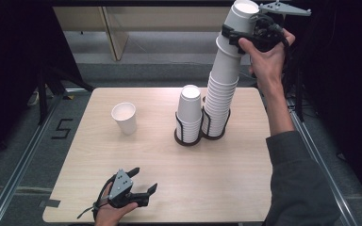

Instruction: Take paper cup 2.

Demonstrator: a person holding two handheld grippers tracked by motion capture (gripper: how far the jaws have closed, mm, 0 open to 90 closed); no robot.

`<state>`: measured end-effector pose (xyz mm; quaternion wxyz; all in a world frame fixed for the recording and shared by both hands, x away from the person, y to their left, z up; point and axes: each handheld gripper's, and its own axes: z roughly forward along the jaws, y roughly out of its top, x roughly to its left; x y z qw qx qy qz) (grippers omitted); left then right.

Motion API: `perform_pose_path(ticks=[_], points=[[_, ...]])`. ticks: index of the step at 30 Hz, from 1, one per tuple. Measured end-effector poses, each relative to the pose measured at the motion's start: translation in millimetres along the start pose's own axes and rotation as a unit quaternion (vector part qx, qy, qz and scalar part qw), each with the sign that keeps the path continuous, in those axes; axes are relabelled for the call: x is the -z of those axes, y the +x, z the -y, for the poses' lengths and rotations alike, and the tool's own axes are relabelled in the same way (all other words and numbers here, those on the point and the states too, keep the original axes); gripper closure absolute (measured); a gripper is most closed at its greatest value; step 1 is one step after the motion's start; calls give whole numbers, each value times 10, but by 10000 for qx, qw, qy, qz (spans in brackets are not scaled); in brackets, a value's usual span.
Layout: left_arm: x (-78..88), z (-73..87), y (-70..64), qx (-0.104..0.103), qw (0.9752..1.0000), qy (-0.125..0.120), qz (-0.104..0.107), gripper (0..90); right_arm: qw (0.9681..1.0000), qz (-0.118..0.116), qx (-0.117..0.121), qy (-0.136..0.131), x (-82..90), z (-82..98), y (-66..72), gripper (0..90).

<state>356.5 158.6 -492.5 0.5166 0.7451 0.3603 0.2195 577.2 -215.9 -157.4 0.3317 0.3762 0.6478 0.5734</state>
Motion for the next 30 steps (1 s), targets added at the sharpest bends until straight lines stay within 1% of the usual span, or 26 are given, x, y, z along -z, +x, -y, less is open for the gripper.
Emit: perform_pose_path(ticks=[1, 2, 3, 5, 6, 7, 8, 9, 10, 11, 12, 13, 14, 15, 16, 17, 18, 19, 20, 21, 22, 23, 25, 26, 27, 30], points=[[1, 1, -2, -4, 10000, 15, -13, 148, 10000, 0, 0, 0, 0, 0, 0, 187], [-6, 6, -2, 3, 10000, -18, 8, 147, 9999, -26, -120, -63, 73, -56, 2, 187], [-4, 6, -5, 7, 10000, -4, 4, 147, 9999, -26, -120, -63, 73, -56, 2, 187], [-6, 5, -2, -5, 10000, -28, 29, 147, 9999, 24, -36, -109, 147, -98, -9, 188], [-3, 4, -1, -6, 10000, -36, 10, 148, 9999, 45, -8, -134, 179, -113, -13, 187], [5, -1, 3, -8, 10000, 11, -19, 147, 9999, 56, 1, -151, 220, -129, -19, 188], [6, 1, 6, 11, 10000, 8, -26, 147, 9999, 76, 22, -152, 332, -153, -34, 188], [6, 1, 6, 11, 10000, 8, -26, 148, 9999, 76, 22, -152, 332, -153, -34, 188], [6, 2, 7, 14, 10000, 6, -23, 147, 9999, 78, 37, -105, 438, -148, -37, 188], [4, 1, 6, 5, 10000, 6, -24, 148, 9999, 90, 84, -84, 489, -136, -41, 188], [4, 1, 6, 5, 10000, 6, -24, 148, 9999, 90, 84, -84, 489, -136, -41, 188], [4, 1, 4, -2, 10000, 11, -31, 148, 9999, 102, 103, -86, 529, -122, -39, 188], [0, 2, 2, -5, 10000, -5, -24, 147, 9999, 48, 91, -47, 604, -97, -32, 187], [2, 0, 0, -22, 10000, 10, -37, 147, 9999, 12, 107, -59, 659, -70, -29, 188], [3, -2, 4, -27, 10000, 0, -43, 147, 9998, -124, 127, -8, 769, -6, 4, 187], [3, -2, 4, -27, 10000, 0, -43, 147, 9998, -124, 127, -8, 769, -6, 4, 187], [3, -2, 6, -16, 10000, -18, -53, 147, 9995, -218, 215, 66, 873, 74, 66, 188], [7, -4, 8, -4, 10000, -3, -74, 147, 9995, -218, 215, 66, 873, 74, 66, 188], [0, -1, 18, 14, 10000, -61, -47, 147, 9989, -383, 257, 127, 961, 179, 126, 187], [0, -1, 18, 14, 10000, -61, -47, 147, 9989, -383, 257, 127, 961, 179, 126, 187], [3, -2, 21, 4, 10000, -61, -56, 147, 9978, -562, 275, 212, 1032, 298, 209, 187], [3, -2, 21, 4, 10000, -61, -56, 147, 9978, -562, 275, 212, 1032, 298, 209, 187], [1, -1, 22, 13, 10000, -74, -57, 147, 9970, -673, 302, 255, 1075, 413, 281, 188], [1, -1, 22, 19, 10000, -70, -62, 147, 9962, -774, 292, 280, 1098, 497, 331, 187], [5, -2, 21, 15, 10000, -49, -80, 147, 9955, -842, 314, 289, 1112, 565, 368, 187], [-1, 2, 25, 31, 9999, -88, -63, 147, 9937, -1018, 335, 326, 1138, 771, 504, 187]])
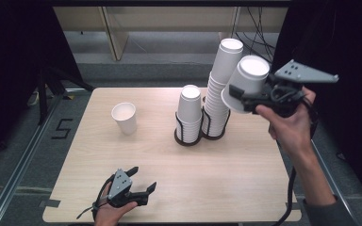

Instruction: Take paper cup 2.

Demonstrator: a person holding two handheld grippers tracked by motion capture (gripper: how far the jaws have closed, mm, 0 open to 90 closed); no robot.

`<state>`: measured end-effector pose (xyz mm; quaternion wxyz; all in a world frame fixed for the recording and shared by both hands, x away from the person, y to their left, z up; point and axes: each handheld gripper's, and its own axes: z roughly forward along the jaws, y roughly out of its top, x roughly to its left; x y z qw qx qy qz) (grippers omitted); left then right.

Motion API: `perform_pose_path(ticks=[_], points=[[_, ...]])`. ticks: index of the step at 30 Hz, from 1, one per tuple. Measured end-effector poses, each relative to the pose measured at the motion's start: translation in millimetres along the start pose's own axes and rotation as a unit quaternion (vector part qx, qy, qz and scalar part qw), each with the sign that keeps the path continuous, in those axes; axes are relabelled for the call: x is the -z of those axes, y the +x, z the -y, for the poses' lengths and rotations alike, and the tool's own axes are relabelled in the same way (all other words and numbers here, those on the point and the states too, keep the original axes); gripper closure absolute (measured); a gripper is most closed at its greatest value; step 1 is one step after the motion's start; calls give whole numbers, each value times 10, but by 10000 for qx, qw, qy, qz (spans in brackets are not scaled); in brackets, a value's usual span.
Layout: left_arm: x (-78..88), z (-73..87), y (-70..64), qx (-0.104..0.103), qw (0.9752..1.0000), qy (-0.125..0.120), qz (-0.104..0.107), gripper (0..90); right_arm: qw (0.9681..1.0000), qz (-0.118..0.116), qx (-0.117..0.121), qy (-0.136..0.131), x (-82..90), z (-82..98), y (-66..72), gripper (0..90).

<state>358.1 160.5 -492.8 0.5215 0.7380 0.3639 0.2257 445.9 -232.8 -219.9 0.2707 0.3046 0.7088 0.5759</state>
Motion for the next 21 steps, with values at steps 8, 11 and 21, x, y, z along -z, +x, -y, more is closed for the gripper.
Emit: perform_pose_path(ticks=[8, 11, 21], points=[[0, 3, 3, -14, 10000, 13, -49, 147, 9985, -531, 50, 149, -220, 583, 389, 187], [-11, 11, 10, -2, 10000, -25, -43, 147, 9975, -671, -3, 231, -300, 709, 456, 187], [-8, 9, 2, -46, 10000, 7, -46, 147, 9952, -883, -122, 392, -538, 1046, 603, 187]])
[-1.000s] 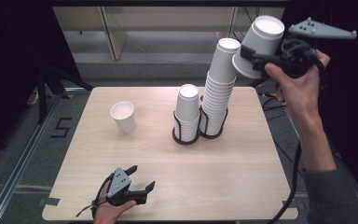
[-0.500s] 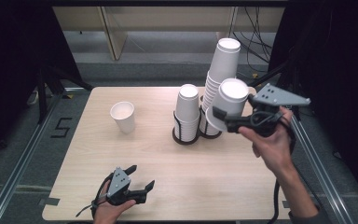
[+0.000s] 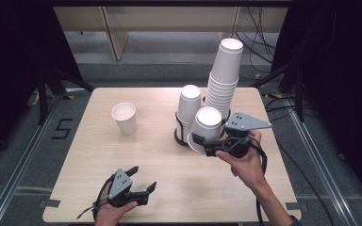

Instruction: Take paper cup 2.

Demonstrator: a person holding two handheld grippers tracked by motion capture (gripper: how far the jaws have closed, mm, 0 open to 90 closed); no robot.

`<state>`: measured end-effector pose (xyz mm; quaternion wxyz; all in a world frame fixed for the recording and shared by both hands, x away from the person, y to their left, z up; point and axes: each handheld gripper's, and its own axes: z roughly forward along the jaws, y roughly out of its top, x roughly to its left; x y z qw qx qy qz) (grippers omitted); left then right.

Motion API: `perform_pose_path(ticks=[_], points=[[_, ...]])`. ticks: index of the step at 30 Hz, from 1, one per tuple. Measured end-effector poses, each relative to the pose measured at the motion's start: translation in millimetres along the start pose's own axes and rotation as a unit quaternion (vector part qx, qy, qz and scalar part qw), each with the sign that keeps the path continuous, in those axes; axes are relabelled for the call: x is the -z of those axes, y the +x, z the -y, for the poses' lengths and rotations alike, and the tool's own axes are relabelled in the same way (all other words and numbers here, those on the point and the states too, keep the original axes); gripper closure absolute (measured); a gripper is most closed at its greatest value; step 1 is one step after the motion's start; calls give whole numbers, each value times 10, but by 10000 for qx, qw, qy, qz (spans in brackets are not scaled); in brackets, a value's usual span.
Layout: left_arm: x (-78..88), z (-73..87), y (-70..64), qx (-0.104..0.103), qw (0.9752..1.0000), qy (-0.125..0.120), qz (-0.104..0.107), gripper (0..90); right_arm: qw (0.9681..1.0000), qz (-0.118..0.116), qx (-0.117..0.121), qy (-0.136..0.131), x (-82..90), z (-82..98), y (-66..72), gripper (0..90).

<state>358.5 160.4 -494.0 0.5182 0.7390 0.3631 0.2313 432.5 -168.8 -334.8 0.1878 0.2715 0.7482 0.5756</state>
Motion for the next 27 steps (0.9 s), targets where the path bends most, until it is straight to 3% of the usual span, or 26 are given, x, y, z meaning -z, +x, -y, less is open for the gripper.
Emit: perform_pose_path(ticks=[2, 3, 4, 10, 15, 20, 22, 27], points=[[-17, 10, -6, 16, 10000, -38, 28, 147, 10000, -51, 54, -25, -25, 34, -1, 187], [-12, 8, -11, 17, 10000, 14, 7, 147, 10000, -34, -58, -35, -44, 72, 17, 187], [-17, 9, -11, -12, 10000, 18, 14, 147, 10000, -13, 53, 9, -74, 99, 9, 187], [-14, -2, -17, -42, 10000, -14, 10, 147, 9994, -212, -149, 235, -197, 274, 61, 186], [-19, -2, -14, -31, 10000, -83, 46, 147, 9992, -256, -42, 312, -284, 395, 63, 186], [-7, -12, -18, -60, 10000, -68, 12, 147, 9977, -495, -188, 420, -375, 522, 110, 186], [-9, -12, -17, -59, 9999, -92, 18, 147, 9975, -440, -211, 504, -384, 552, 136, 186], [2, -17, -14, -44, 10000, -79, -11, 147, 9975, -557, -84, 436, -458, 615, 161, 186]])
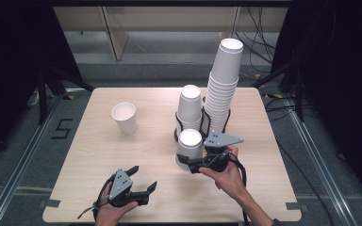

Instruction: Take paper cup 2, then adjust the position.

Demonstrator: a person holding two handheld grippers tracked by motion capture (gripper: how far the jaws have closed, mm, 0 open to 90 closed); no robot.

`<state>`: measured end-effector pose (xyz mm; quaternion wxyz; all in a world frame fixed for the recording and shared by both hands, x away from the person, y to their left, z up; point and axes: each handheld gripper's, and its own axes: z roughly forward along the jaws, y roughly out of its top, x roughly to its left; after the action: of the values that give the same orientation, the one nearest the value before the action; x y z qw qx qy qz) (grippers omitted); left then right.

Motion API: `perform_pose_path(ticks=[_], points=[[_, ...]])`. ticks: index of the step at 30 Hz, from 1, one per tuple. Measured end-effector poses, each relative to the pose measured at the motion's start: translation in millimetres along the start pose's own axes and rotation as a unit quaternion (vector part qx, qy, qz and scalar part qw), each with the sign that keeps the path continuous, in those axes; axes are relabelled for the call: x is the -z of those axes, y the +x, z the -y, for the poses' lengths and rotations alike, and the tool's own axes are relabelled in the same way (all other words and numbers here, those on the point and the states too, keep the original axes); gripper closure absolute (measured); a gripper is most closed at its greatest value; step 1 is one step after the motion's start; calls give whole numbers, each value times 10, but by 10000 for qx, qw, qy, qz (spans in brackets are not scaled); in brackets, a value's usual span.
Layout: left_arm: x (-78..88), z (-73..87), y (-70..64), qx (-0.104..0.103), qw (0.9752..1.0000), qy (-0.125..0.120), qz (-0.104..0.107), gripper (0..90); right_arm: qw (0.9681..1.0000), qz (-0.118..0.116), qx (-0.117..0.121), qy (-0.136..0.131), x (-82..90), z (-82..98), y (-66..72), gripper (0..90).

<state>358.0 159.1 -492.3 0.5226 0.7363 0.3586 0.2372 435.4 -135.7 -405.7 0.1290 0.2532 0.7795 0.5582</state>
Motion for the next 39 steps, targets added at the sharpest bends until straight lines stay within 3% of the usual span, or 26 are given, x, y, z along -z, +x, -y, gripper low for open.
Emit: perform_pose_path(ticks=[3, 4, 6, 7, 10, 18, 22, 26, 30, 31, 32, 34, 38, 39], points=[[-3, 3, 3, 9, 10000, -54, 23, 147, 10000, -15, 28, 71, -19, 21, 16, 186], [6, -1, 1, -1, 10000, -19, -2, 147, 9999, -114, -33, 93, -54, 41, 45, 185], [7, -3, 0, 1, 10000, -35, 2, 147, 9998, -95, -102, 128, -63, 55, 71, 186], [8, -2, 0, 2, 10000, -38, 2, 147, 9998, -131, 17, 127, -84, 65, 66, 185], [14, -1, -2, 8, 10000, -40, -8, 147, 9994, -275, -44, 201, -148, 102, 100, 186], [31, -2, -8, 12, 9999, -97, 33, 147, 9994, -249, 58, 251, -214, 134, 125, 185], [35, -15, -27, 36, 9996, -228, 138, 147, 9995, -225, 40, 215, -242, 139, 141, 185], [12, -30, -51, 250, 9975, -458, 469, 147, 9993, -294, -11, 225, -294, 130, 179, 185], [4, -43, -118, 139, 9963, -525, 664, 146, 9988, -430, 6, 230, -368, 132, 233, 185], [-6, -44, -134, 104, 9962, -549, 669, 146, 9988, -408, 112, 241, -377, 129, 236, 186], [-4, -46, -149, 72, 9966, -503, 645, 146, 9986, -497, 50, 160, -403, 136, 253, 186], [-14, -48, -164, 79, 9963, -506, 687, 146, 9983, -517, -12, 263, -407, 130, 291, 186], [-37, -57, -182, 245, 9950, -586, 764, 146, 9981, -567, 150, 180, -448, 132, 322, 187], [-46, -57, -185, 254, 9950, -610, 752, 146, 9980, -592, 46, 209, -452, 136, 346, 187]])
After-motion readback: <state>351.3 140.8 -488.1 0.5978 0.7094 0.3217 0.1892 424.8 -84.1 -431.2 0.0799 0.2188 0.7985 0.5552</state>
